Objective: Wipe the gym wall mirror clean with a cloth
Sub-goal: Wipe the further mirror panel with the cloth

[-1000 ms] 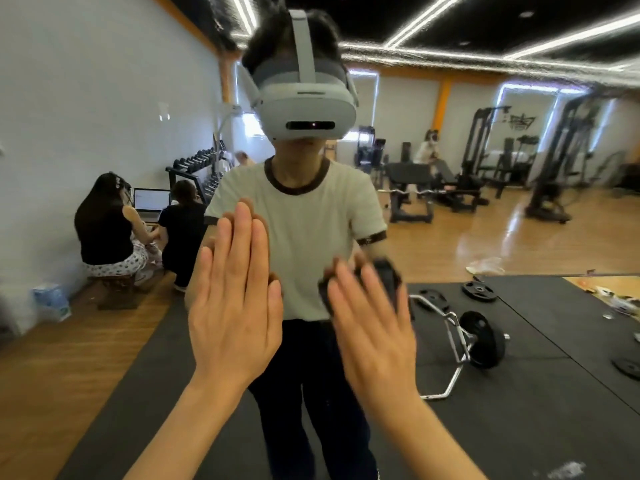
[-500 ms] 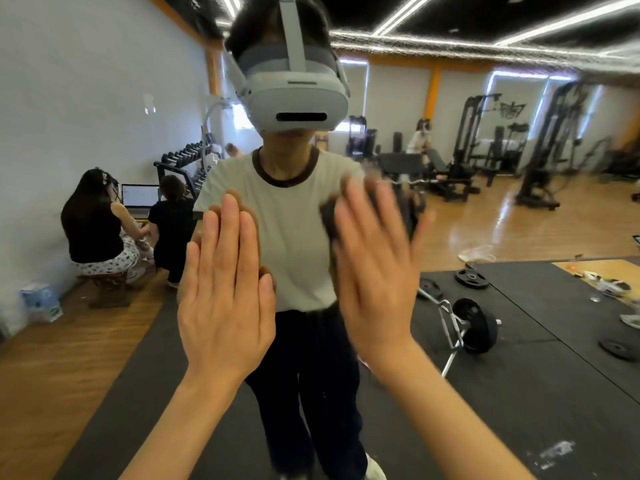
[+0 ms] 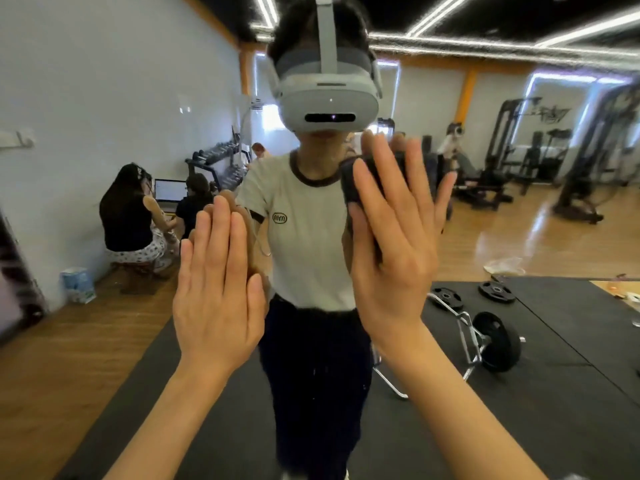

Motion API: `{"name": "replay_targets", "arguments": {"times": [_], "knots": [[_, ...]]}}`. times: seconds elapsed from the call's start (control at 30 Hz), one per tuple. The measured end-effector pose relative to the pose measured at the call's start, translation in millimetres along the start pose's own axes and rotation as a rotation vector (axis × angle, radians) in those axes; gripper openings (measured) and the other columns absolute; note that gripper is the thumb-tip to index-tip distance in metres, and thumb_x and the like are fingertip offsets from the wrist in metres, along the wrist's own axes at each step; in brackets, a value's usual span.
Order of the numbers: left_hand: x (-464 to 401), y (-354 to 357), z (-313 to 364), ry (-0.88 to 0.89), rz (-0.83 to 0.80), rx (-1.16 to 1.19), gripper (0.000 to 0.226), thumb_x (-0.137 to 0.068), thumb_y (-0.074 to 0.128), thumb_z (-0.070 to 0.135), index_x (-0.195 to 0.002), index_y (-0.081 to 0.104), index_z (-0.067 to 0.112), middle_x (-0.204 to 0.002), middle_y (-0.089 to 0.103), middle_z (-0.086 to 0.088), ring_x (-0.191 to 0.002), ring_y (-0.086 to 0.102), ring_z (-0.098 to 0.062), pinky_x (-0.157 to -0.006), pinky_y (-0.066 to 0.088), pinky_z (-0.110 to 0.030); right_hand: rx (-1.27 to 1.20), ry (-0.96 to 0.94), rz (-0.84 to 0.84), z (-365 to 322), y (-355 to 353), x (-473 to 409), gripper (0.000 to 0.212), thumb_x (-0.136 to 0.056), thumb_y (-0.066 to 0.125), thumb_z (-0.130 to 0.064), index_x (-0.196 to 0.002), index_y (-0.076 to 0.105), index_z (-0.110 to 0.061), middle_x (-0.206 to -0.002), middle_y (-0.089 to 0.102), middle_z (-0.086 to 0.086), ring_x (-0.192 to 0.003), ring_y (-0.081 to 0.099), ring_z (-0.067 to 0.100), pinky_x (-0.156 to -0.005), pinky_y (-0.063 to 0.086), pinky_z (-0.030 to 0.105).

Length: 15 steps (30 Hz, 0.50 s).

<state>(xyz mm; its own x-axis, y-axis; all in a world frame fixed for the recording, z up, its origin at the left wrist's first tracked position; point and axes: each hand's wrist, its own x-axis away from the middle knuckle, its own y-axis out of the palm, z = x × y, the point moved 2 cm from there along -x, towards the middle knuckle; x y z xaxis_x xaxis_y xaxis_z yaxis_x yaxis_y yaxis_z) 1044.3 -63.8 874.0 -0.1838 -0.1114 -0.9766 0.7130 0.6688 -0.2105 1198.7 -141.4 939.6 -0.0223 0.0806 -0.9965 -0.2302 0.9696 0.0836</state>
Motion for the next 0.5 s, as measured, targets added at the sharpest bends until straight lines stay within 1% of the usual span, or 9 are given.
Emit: {"name": "replay_targets", "arguments": {"times": [0.03,0.07,0.1,0.17,0.23,0.3,0.33,0.4,0.5], "knots": [[0,0,0,-0.004,-0.001,-0.006,0.061,-0.107,0.020,0.028,-0.161,-0.006,0.016,-0.168,-0.014,0.007,-0.156,-0.006,-0.015,-0.127,0.000,-0.036,-0.010,0.021,0.026,0,3,-9,0.038,-0.093,0.065,0.009,-0.129,0.062,-0.002,-0.140,0.056,0.015,-0.141,0.039,0.034,-0.124,0.007,0.047],[0,0,0,-0.007,-0.003,-0.011,0.062,-0.106,0.022,0.026,-0.161,-0.006,0.016,-0.168,-0.014,0.007,-0.156,-0.006,-0.015,-0.127,0.001,-0.037,0.004,0.006,0.009,-2,4,-3,0.037,-0.096,0.063,0.006,-0.132,0.061,-0.004,-0.141,0.056,0.014,-0.144,0.036,0.033,-0.124,0.006,0.047],[0,-1,0,-0.009,-0.007,-0.013,0.065,-0.105,0.025,0.024,-0.161,-0.005,0.016,-0.168,-0.014,0.007,-0.156,-0.005,-0.015,-0.127,0.001,-0.037,0.030,-0.037,-0.042,-4,2,17,0.036,-0.101,0.057,0.002,-0.136,0.057,-0.007,-0.144,0.053,0.010,-0.148,0.030,0.028,-0.124,0.006,0.047],[0,-1,0,-0.014,-0.007,-0.018,0.066,-0.103,0.027,0.023,-0.161,-0.003,0.015,-0.168,-0.013,0.008,-0.156,-0.004,-0.016,-0.127,0.002,-0.038,0.098,-0.160,-0.223,-2,-11,84,0.035,-0.108,0.042,-0.007,-0.142,0.048,-0.015,-0.150,0.047,0.002,-0.152,0.023,0.018,-0.125,0.009,0.043],[-1,-1,1,-0.031,-0.005,-0.020,0.064,-0.102,0.028,0.022,-0.160,0.004,0.008,-0.168,-0.012,0.009,-0.156,-0.004,-0.015,-0.127,0.002,-0.038,0.158,-0.243,-0.396,4,-32,142,0.039,-0.110,0.030,-0.008,-0.144,0.043,-0.020,-0.156,0.042,-0.004,-0.153,0.020,0.014,-0.125,0.011,0.041],[-2,-1,1,-0.054,-0.007,-0.033,0.061,-0.102,0.029,0.021,-0.157,0.012,0.002,-0.168,-0.013,0.011,-0.156,-0.005,-0.014,-0.127,0.002,-0.038,0.167,-0.281,-0.461,9,-41,153,0.041,-0.110,0.026,-0.007,-0.145,0.042,-0.022,-0.156,0.038,-0.008,-0.154,0.016,0.013,-0.126,0.008,0.040],[-2,-1,2,-0.055,-0.007,-0.038,0.060,-0.102,0.030,0.021,-0.156,0.014,0.001,-0.167,-0.014,0.011,-0.156,-0.005,-0.013,-0.127,0.001,-0.037,0.162,-0.298,-0.451,8,-39,140,0.041,-0.110,0.026,-0.007,-0.145,0.042,-0.022,-0.156,0.037,-0.009,-0.154,0.014,0.012,-0.126,0.006,0.040],[-1,-1,3,-0.055,-0.018,-0.038,0.059,-0.102,0.030,0.021,-0.155,0.015,0.000,-0.167,-0.014,0.012,-0.155,-0.006,-0.013,-0.127,0.000,-0.037,0.154,-0.277,-0.361,-1,-24,91,0.042,-0.109,0.030,-0.005,-0.147,0.042,-0.021,-0.157,0.036,-0.007,-0.154,0.012,0.014,-0.126,0.002,0.041],[-1,-3,4,-0.067,-0.035,-0.006,0.059,-0.102,0.032,0.020,-0.155,0.015,0.001,-0.167,-0.014,0.013,-0.155,-0.006,-0.013,-0.127,0.000,-0.037,0.144,-0.109,-0.225,-15,5,18,0.049,-0.103,0.039,0.001,-0.149,0.044,-0.016,-0.156,0.041,0.001,-0.150,0.022,0.022,-0.125,-0.001,0.044]]}}
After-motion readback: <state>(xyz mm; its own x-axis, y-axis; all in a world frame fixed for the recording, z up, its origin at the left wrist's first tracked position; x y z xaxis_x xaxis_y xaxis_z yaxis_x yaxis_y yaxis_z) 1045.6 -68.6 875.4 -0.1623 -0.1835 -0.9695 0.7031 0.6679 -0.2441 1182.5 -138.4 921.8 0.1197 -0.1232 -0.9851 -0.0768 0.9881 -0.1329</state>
